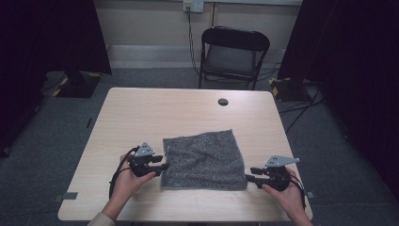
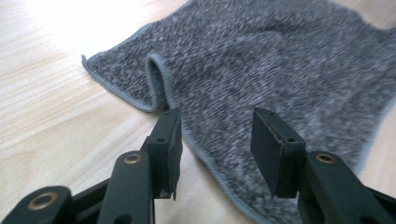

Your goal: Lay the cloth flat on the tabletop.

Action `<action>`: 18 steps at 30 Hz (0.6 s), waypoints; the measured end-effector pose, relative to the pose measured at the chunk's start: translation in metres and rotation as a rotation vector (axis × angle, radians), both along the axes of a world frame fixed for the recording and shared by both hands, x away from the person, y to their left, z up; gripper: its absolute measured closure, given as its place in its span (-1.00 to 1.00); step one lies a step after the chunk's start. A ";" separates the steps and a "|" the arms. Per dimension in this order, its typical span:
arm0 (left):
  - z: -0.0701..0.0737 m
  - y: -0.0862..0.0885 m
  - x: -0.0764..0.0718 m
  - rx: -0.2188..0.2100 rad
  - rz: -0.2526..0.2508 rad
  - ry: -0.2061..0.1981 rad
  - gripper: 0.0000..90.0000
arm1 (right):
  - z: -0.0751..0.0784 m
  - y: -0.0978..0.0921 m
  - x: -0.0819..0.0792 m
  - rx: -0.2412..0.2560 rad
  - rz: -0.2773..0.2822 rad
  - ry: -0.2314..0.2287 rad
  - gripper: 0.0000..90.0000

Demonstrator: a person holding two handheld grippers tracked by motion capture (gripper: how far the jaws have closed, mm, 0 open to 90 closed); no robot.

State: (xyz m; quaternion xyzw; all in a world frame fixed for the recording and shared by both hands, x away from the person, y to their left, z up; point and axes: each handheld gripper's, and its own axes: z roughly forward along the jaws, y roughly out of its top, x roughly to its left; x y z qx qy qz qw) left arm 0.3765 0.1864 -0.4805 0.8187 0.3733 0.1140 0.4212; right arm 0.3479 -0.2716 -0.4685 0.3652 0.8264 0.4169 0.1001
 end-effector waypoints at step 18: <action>-0.007 -0.005 -0.017 0.085 -0.117 0.107 0.95 | -0.020 0.037 0.015 -0.159 0.087 -0.046 0.84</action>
